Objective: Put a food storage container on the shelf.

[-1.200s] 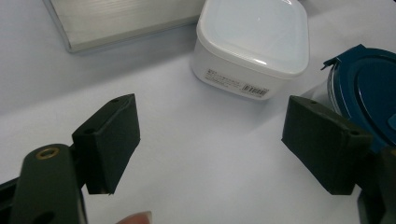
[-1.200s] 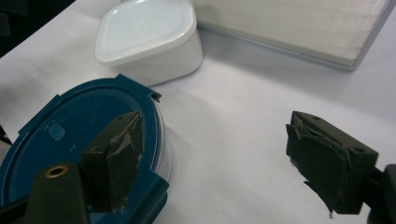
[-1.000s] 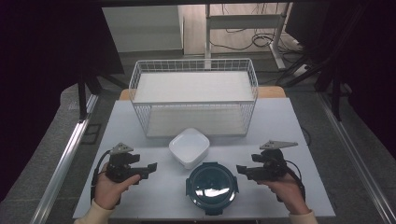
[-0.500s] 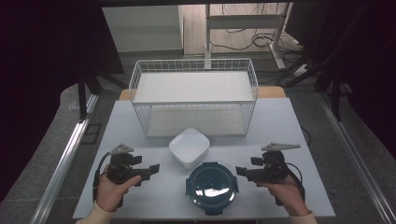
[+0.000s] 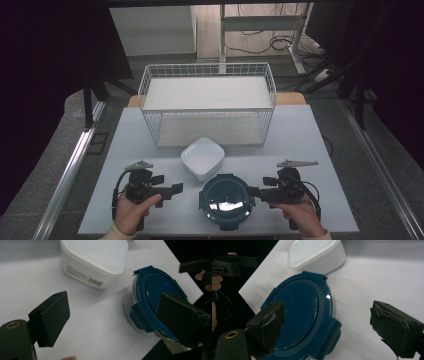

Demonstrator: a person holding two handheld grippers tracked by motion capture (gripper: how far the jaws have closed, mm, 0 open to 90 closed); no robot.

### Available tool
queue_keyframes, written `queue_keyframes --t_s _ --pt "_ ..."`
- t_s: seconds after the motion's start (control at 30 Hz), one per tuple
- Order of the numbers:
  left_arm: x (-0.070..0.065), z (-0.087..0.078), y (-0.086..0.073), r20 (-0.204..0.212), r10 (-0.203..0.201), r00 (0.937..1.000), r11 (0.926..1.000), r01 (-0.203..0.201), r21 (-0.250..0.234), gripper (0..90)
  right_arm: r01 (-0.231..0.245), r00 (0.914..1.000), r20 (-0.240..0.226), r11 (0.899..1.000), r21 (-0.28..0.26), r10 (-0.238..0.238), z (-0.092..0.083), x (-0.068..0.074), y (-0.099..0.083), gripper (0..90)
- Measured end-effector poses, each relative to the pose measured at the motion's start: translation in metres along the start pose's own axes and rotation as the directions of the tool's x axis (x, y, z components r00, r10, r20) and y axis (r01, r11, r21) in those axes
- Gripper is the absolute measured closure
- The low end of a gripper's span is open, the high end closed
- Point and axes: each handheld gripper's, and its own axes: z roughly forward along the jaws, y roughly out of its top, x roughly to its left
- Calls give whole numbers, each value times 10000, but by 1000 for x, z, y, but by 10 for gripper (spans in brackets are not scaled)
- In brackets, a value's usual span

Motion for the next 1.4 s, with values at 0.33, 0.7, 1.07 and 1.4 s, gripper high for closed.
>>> queue_keyframes --t_s 0.33,0.7,1.07,1.4 --pt "-9 21 -11 741 -430 9963 9980 395 486 139 -264 9994 -184 9968 754 278 20 3 -14 111" --pt "-17 45 -21 1823 -1331 9742 9890 1186 884 163 -675 9961 -492 9907 1182 737 33 5 -23 110" --pt "-20 67 -28 2548 -1970 9467 9754 1630 1485 193 -1022 9902 -799 9838 1470 1148 42 6 -28 122" --pt "-21 78 -33 2986 -2576 9190 9588 2048 1968 257 -1876 9746 -949 9708 1497 2030 42 2 -29 177"
